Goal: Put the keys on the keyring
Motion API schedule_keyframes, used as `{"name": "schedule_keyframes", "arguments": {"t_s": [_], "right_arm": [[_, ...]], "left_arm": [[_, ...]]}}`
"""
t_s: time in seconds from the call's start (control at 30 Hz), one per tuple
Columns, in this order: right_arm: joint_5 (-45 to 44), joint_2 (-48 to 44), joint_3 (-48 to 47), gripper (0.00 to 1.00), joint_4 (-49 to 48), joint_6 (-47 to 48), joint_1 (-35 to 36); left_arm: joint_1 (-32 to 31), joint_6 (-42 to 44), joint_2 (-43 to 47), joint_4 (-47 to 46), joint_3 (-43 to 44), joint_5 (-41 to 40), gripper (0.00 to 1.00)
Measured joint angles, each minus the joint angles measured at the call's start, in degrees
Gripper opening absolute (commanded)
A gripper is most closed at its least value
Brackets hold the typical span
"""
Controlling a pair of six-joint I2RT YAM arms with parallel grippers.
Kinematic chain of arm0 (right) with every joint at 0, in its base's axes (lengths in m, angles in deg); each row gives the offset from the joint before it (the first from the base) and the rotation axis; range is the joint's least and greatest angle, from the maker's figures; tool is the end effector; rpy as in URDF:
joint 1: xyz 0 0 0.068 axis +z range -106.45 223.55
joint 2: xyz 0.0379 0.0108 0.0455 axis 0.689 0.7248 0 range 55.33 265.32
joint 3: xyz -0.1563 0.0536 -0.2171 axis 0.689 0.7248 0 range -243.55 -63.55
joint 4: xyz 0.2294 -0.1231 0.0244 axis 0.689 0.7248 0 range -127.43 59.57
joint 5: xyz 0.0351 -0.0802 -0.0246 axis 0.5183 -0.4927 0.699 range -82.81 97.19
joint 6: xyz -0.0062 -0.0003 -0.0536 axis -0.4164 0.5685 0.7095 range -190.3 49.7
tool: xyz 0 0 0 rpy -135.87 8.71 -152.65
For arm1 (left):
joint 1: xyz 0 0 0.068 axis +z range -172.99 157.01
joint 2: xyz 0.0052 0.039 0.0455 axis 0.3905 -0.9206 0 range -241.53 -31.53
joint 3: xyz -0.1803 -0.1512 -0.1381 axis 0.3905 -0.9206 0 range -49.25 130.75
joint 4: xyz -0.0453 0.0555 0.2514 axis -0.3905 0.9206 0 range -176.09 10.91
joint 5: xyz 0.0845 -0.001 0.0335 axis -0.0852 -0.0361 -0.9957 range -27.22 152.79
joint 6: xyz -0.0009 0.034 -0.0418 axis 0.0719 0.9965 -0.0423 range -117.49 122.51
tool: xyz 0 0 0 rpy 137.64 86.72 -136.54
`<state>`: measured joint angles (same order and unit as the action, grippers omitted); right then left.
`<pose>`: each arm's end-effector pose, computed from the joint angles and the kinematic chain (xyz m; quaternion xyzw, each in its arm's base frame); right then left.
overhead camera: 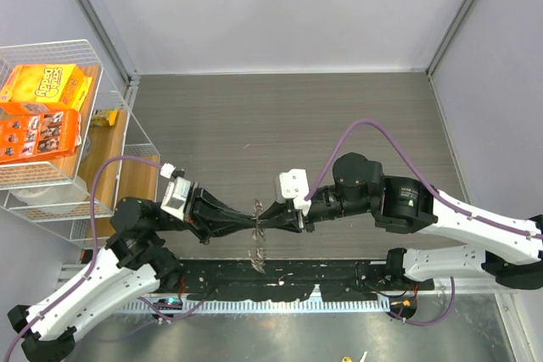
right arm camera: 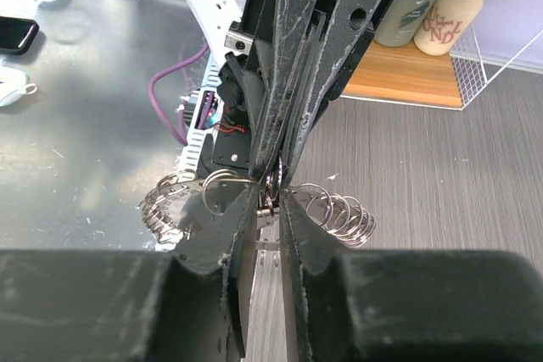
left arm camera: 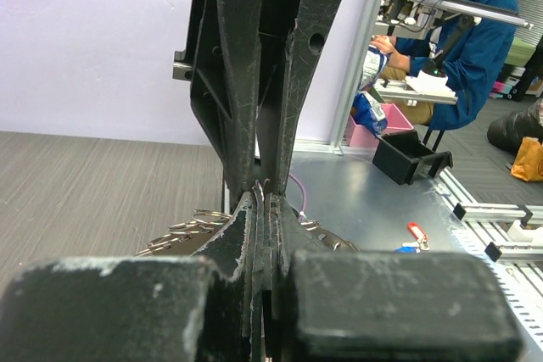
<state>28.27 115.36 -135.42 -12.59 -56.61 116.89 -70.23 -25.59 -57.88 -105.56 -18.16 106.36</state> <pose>0.0509 0.2146 0.4271 -0.6123 0.4796 0.4286 0.4597 0.0590 -0.1000 0.3517 0.3912 0.4454 -0.6361 0.4939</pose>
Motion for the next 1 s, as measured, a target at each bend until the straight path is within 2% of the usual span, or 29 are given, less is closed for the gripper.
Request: {"name": "schedule_keyframes", "arguments": {"t_s": [0.23,0.5,0.67,1.0], "right_arm": [[0.00,0.04,-0.07,0.06,-0.04,0.00,0.22],[-0.44,0.24,-0.74,0.05,0.46,0.11,0.87],[-1.51,1.55,-3.65,0.06,4.20,0.11,1.22],[-5.25,7.15,-13.42,0.06,16.59,-1.73,1.29]], "left_arm": [[0.00,0.04,0.42,0.02,-0.07,0.00,0.00],[0.00,0.04,0.72,0.09,-0.07,0.02,0.00],[-0.02,0.11,-0.02,2.78,1.51,-0.26,0.17],[-0.02,0.09,-1.95,15.04,7.67,-1.95,0.31]]}}
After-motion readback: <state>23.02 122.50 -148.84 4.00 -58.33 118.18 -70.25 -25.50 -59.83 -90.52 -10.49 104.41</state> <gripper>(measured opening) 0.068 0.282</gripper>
